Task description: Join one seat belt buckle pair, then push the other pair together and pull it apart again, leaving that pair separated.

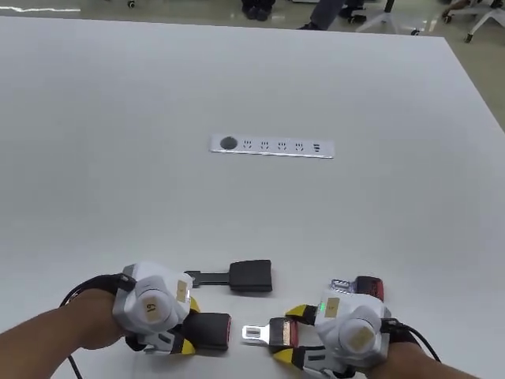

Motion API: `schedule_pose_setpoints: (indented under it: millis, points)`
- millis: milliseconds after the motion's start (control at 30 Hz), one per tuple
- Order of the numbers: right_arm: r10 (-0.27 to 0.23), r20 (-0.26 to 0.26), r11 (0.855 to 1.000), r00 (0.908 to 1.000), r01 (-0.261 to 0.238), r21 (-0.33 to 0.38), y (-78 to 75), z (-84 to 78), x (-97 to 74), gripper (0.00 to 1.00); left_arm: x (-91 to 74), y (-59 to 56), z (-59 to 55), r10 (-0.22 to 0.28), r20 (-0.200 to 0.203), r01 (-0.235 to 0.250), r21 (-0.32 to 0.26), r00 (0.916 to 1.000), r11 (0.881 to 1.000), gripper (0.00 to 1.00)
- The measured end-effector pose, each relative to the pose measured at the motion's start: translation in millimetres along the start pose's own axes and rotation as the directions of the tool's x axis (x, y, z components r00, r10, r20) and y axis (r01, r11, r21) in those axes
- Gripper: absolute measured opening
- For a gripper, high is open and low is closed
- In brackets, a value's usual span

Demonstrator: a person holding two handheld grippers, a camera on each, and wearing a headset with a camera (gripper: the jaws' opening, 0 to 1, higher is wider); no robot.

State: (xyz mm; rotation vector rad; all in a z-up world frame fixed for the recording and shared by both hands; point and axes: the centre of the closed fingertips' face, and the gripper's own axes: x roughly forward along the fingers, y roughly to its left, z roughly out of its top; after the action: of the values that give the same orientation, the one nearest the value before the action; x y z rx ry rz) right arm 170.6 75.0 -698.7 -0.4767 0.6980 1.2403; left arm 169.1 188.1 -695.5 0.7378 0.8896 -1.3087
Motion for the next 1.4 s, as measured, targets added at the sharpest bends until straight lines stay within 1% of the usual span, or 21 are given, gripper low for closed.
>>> schedule_pose_setpoints:
  millis: [133,267,367,467,533,600,633,667,733,767,833,900,967,1100,1200,1267,1400]
  points:
    - [0.002,0.000,1.000,1.0000,-0.002,-0.001,3.0,4.7,7.4,0.35,0.4,-0.2,1.3,-0.002,-0.007,0.002,0.003,1.0000,1.000,0.33]
    - [0.000,-0.001,1.000,1.0000,0.000,-0.008,5.8,7.7,10.4,0.35,1.0,-0.1,1.6,-0.002,-0.010,0.002,0.003,0.9999,1.000,0.33]
    - [-0.002,-0.007,1.000,1.0000,0.002,-0.019,4.4,8.5,11.5,0.35,1.8,-1.0,3.1,-0.002,-0.012,0.002,0.004,0.9999,1.000,0.33]
    - [-0.007,-0.006,1.000,1.0000,0.007,-0.014,5.5,9.7,11.5,0.35,2.4,-1.9,4.6,-0.004,-0.012,0.004,0.005,0.9999,1.000,0.33]
    - [-0.009,0.005,1.000,0.9999,0.009,0.002,6.5,12.8,13.3,0.35,3.5,-2.1,6.6,-0.006,-0.017,0.006,0.009,0.9998,1.000,0.33]
    - [-0.007,0.003,1.000,1.0000,0.007,-0.002,10.0,17.8,16.4,0.35,4.4,-2.4,8.4,-0.008,-0.024,0.008,0.016,0.9997,1.000,0.33]
    - [-0.025,-0.028,0.998,0.9993,0.024,-0.060,4.4,15.4,15.3,0.35,4.0,-2.3,7.7,-0.010,-0.032,0.011,0.023,0.9994,1.000,0.33]
    - [-0.015,-0.018,1.000,0.9997,0.015,-0.025,8.1,15.8,15.0,0.35,3.5,-2.0,6.7,-0.010,-0.032,0.011,0.019,0.9994,1.000,0.33]
    - [-0.010,-0.005,1.000,0.9999,0.009,-0.008,7.8,16.3,11.7,0.35,3.3,-2.1,6.0,-0.009,-0.030,0.010,0.021,0.9995,1.000,0.33]
    - [-0.009,-0.005,1.000,0.9999,0.009,-0.008,7.4,16.4,11.4,0.35,3.4,-2.1,6.4,-0.010,-0.031,0.011,0.021,0.9995,1.000,0.33]
    - [-0.012,-0.006,1.000,0.9999,0.011,-0.013,7.2,16.5,12.2,0.35,4.1,-2.7,8.1,-0.014,-0.049,0.016,0.036,0.9987,0.999,0.32]
    - [-0.013,0.001,1.000,0.9999,0.013,-0.002,5.9,17.3,12.5,0.35,4.5,-0.9,7.0,-0.017,-0.061,0.019,0.040,0.9980,0.999,0.32]
    - [-0.015,-0.004,1.000,0.9999,0.015,0.000,6.4,18.7,12.2,0.35,4.4,-1.0,6.4,-0.016,-0.059,0.018,0.036,0.9981,0.999,0.32]
    - [-0.021,-0.009,1.000,0.9997,0.021,0.011,6.8,21.7,10.4,0.34,4.0,-1.1,6.7,-0.004,-0.037,0.004,0.012,0.9993,1.000,0.32]
    - [-0.027,-0.008,1.000,0.9996,0.027,0.014,9.2,24.4,9.6,0.34,4.2,-2.1,9.0,-0.004,-0.043,0.004,0.015,0.9991,1.000,0.32]
    - [-0.024,-0.005,1.000,0.9997,0.024,0.019,9.0,26.5,13.2,0.34,3.9,-2.8,10.5,-0.007,-0.048,0.008,0.025,0.9988,1.000,0.32]
    - [-0.026,-0.012,1.000,0.9996,0.026,0.004,10.0,28.2,18.2,0.34,3.6,-3.2,7.7,-0.009,-0.051,0.011,0.028,0.9987,1.000,0.32]
